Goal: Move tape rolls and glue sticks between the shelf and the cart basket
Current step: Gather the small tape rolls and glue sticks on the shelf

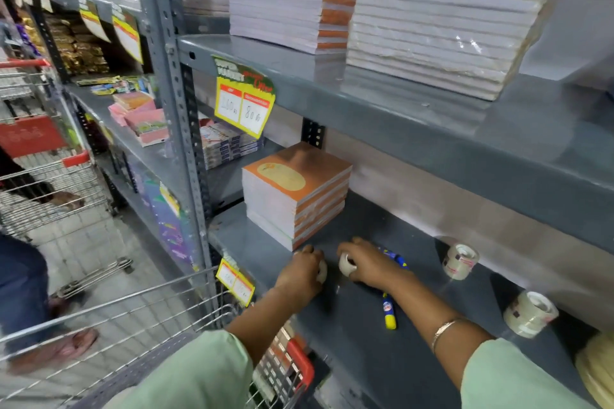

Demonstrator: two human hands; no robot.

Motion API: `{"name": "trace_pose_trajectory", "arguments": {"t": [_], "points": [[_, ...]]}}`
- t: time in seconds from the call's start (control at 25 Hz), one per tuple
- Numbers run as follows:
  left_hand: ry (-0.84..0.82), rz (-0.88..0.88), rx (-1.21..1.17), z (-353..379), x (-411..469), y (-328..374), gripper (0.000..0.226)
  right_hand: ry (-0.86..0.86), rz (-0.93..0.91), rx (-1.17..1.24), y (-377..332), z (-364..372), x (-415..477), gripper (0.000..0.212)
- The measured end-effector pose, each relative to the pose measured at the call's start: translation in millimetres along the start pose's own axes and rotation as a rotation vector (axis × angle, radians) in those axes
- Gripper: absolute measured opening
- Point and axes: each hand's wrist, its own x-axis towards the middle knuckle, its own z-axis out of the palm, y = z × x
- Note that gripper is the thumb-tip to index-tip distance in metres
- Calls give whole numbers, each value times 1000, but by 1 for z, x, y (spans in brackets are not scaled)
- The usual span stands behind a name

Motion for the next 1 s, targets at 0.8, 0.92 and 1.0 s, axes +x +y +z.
{"name": "trace_pose_trajectory", "arguments": {"t": [0.8,0.92,1.0], "points": [[106,-729,-243,169,-208,-260,39,-477,-364,-207,-203,321,32,49],[1,-784,-278,215,-209,-276,38,-546,-361,-276,-189,388,39,34],[-105,-782,-281,234,-206,-282,41,-669,-358,-417,-170,441,51,36]]}}
